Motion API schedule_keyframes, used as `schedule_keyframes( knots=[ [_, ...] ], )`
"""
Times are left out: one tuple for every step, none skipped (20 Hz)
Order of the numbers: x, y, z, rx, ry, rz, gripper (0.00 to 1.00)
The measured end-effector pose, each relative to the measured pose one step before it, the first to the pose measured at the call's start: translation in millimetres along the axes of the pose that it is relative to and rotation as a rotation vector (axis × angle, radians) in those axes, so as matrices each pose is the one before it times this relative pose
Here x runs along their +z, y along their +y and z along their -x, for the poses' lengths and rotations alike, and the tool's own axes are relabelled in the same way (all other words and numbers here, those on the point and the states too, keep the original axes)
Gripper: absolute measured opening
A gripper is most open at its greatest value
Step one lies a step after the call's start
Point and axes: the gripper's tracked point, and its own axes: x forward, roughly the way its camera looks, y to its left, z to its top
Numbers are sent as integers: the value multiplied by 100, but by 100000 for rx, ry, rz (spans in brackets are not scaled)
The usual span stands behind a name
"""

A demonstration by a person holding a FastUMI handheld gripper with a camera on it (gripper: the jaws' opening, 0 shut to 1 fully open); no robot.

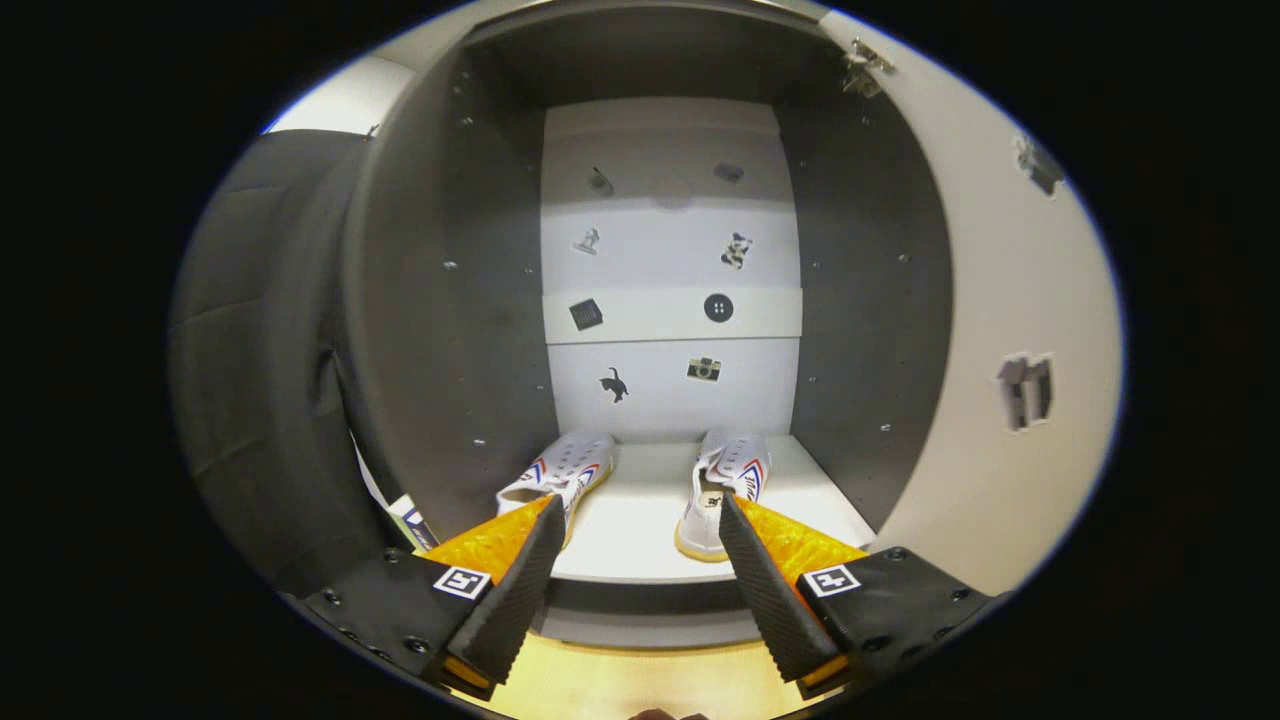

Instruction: Open the shoe cabinet door, grab the shoes and put them into the shoe cabinet, then close the shoe cabinet door.

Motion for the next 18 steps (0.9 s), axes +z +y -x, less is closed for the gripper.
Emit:
schedule_keyframes(
  knots=[
    [-28, 7, 1635, -278, -1492, 1143, 98],
    [29, -130, 1473, -516, -1352, 1179, 98],
    [22, -168, 1533, -471, -1368, 569, 98],
    [216, 27, 1535, 477, -1959, -522, 98],
    [268, 240, 1719, 787, -2058, -1082, 98],
    [321, 48, 1742, 725, -2018, -840, 98],
    [338, -146, 1482, 107, -1599, -968, 98],
    [166, -101, 1397, 408, -1164, -1073, 98],
    [222, 14, 1764, 1001, -794, -963, 98],
    [144, -172, 1722, 472, -336, -806, 98],
    [109, -109, 1522, 1084, -682, -487, 98],
    [198, -243, 1480, 211, -605, -489, 98],
    [149, -366, 1460, 357, -838, -357, 97],
    [167, -78, 1588, 1305, -797, -592, 97],
    [278, -82, 1591, 833, -940, -634, 97],
    [311, -405, 1594, 797, -1212, -515, 97],
    [385, -482, 1540, -125, -1187, -299, 97],
    [400, -619, 1432, 231, -1068, 652, 97]
  ],
)
